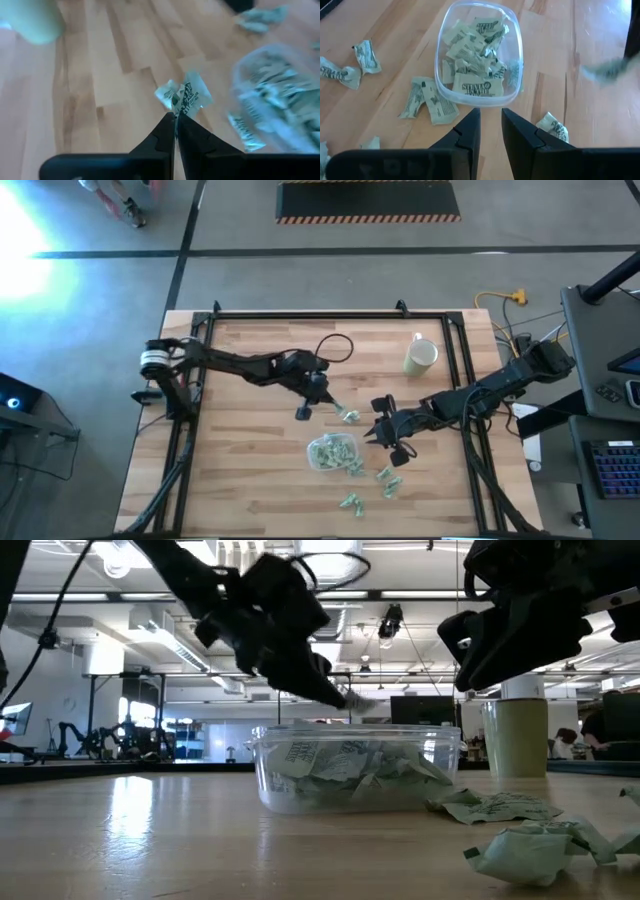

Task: Pick and place items into bin
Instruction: Put the Stevia packet into the transparent bin

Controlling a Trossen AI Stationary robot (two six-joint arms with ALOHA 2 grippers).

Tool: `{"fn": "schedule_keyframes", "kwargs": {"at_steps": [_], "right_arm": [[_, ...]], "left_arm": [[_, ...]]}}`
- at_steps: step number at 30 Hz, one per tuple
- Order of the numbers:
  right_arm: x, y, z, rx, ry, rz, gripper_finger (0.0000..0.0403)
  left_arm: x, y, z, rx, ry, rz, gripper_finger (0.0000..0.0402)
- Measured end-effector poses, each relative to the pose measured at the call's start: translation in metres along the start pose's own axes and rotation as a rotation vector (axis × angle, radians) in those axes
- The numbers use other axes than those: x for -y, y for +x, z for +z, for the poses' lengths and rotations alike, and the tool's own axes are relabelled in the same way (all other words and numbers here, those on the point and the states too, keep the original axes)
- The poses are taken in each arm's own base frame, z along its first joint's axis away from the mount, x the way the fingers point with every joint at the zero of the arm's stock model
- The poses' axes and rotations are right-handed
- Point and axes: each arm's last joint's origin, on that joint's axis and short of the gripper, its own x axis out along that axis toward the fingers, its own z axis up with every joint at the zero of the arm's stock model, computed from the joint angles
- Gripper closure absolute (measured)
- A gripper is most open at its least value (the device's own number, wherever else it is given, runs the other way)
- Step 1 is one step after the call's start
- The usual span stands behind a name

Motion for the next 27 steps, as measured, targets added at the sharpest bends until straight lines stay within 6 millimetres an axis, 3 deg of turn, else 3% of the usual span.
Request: {"fn": "schedule_keyframes", "kwargs": {"at_steps": [5,14,27], "right_arm": [[0.0,0.001,-0.003,-0.006,0.0,-0.002,0.0335],[0.0,0.002,-0.011,-0.03,-0.003,-0.002,0.0335],[0.0,0.002,-0.015,-0.042,0.015,-0.01,0.0335]], "left_arm": [[0.025,-0.012,0.008,0.047,0.051,-0.035,0.0401],[0.068,-0.003,0.013,0.062,0.12,-0.141,0.0401],[0.095,0.001,0.011,0.063,0.11,-0.317,0.0402]]}}
